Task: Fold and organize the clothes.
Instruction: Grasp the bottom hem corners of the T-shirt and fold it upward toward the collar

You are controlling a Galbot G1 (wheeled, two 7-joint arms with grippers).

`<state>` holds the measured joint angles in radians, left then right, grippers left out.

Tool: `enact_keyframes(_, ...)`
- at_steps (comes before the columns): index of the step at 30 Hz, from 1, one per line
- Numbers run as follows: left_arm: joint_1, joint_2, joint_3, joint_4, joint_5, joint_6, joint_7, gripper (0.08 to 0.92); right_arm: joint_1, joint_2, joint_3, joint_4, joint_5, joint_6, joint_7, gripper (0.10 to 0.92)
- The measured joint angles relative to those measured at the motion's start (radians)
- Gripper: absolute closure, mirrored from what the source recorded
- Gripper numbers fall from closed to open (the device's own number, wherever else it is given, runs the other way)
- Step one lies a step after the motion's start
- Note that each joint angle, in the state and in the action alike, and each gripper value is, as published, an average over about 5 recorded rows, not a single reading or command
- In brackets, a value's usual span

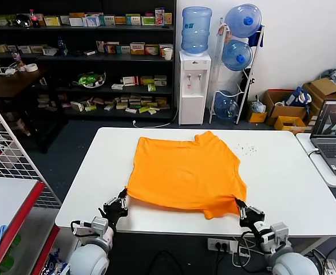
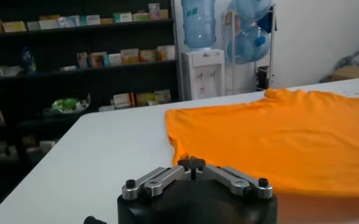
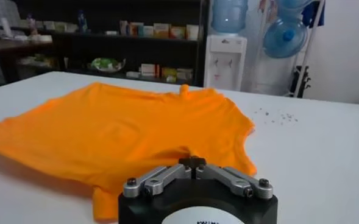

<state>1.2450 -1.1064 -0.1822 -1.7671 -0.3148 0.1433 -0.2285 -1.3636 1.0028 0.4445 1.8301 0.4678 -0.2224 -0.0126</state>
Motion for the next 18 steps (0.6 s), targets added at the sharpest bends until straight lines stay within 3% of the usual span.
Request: enact_keyframes(18,-0.212,0.006,0.084,0.172,-0.003,-0.001,0.014,0.908,0.332,0.02,-0.146,-0.26,0.015,0.028,-0.015,0.901)
